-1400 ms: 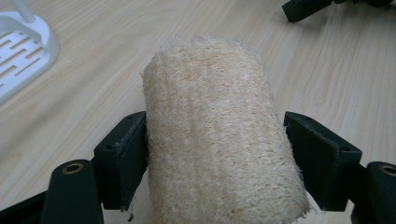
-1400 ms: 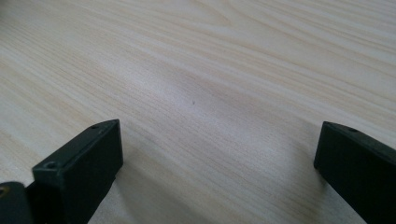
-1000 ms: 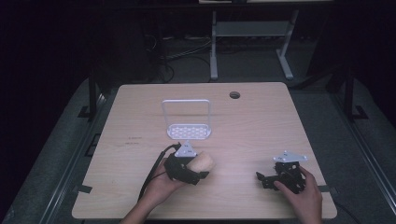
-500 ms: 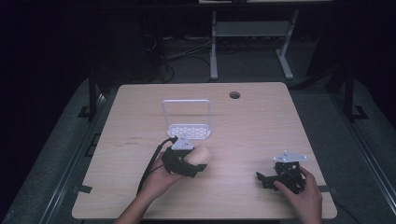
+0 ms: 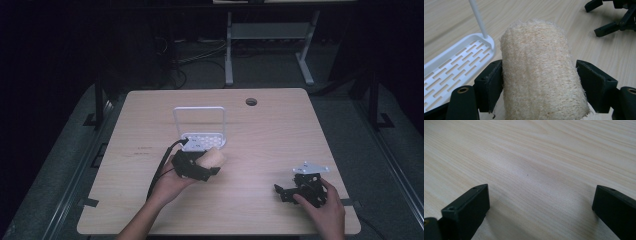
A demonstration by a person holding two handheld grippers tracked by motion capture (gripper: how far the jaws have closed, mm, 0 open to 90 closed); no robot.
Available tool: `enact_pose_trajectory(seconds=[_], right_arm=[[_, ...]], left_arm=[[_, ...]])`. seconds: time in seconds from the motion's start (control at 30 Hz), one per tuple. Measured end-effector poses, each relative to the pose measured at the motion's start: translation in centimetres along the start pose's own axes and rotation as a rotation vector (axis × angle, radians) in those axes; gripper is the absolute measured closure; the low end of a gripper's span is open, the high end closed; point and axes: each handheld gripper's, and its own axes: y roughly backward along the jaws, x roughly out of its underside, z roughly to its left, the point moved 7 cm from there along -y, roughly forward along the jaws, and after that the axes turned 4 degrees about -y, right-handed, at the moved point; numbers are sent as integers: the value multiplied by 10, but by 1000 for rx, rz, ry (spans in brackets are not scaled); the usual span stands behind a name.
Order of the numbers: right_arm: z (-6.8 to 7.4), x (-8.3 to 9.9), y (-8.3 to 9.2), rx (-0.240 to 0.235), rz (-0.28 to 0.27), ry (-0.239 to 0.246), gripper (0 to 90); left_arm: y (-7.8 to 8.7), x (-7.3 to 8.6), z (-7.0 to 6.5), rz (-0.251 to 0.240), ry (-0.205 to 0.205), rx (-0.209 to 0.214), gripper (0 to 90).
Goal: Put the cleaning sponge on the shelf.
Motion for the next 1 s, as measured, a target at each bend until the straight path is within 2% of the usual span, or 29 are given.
enact_pose_trajectory(seconds=[0.13, 0.2, 0.33, 0.7, 1.0], right_arm=[[0, 0, 0, -1, 0, -1, 10], [0, 0, 0, -1, 0, -1, 10], [0, 0, 0, -2, 0, 0, 10], [0, 0, 0, 0, 0, 1, 10], [0, 0, 0, 0, 0, 0, 10]], left_arm=[[0, -4, 5, 2, -3, -8, 244], [-1, -6, 8, -15, 6, -12, 245], [-2, -6, 14, -17, 16, -20, 245], [-1, -7, 36, -8, 27, -53, 245], [-8, -8, 52, 7, 37, -72, 245]])
